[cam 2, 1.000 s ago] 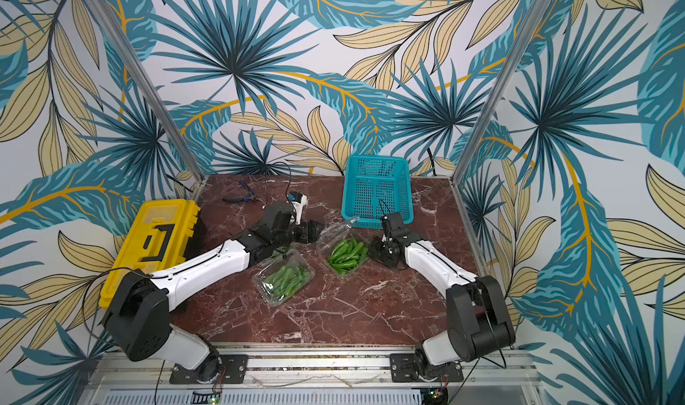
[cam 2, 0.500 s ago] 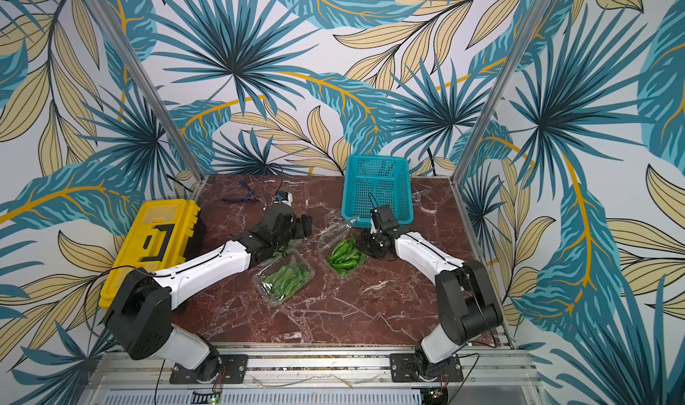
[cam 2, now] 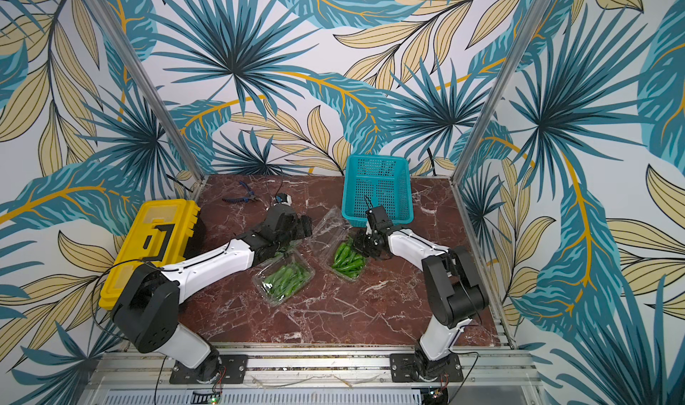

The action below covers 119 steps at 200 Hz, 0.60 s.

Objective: Take small green peppers out of containers
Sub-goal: Pick up the green pepper from the packing box.

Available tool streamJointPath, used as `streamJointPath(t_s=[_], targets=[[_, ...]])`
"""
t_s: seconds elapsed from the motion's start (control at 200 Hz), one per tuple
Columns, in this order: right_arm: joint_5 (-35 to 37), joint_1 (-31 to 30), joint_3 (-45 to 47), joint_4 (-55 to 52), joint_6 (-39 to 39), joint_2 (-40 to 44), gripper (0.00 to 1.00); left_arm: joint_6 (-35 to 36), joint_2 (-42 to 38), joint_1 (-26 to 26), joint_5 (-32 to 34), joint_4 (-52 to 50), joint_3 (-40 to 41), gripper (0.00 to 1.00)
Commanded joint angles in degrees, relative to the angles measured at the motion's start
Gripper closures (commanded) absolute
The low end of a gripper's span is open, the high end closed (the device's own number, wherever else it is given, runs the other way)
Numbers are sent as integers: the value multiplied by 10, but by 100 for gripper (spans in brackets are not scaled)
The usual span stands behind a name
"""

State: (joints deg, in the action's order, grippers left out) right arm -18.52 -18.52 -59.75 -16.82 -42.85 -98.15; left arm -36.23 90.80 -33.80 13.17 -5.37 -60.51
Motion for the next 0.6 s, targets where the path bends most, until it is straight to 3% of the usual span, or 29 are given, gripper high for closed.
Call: streamJointPath(t_s=[0.0, 0.355, 0.501, 0.591], targets=[[-1, -1, 12, 15, 6, 34, 100, 18, 12, 2, -14, 4, -6, 16], [-36, -1, -48, -14, 73, 112, 100, -73, -59, 8, 136, 3, 55, 12], [21, 4, -122, -41, 111, 108, 100, -50, -92, 8, 168, 3, 71, 10], [69, 18, -174, -49, 123, 87, 100, -9, -102, 8, 144, 3, 62, 10]])
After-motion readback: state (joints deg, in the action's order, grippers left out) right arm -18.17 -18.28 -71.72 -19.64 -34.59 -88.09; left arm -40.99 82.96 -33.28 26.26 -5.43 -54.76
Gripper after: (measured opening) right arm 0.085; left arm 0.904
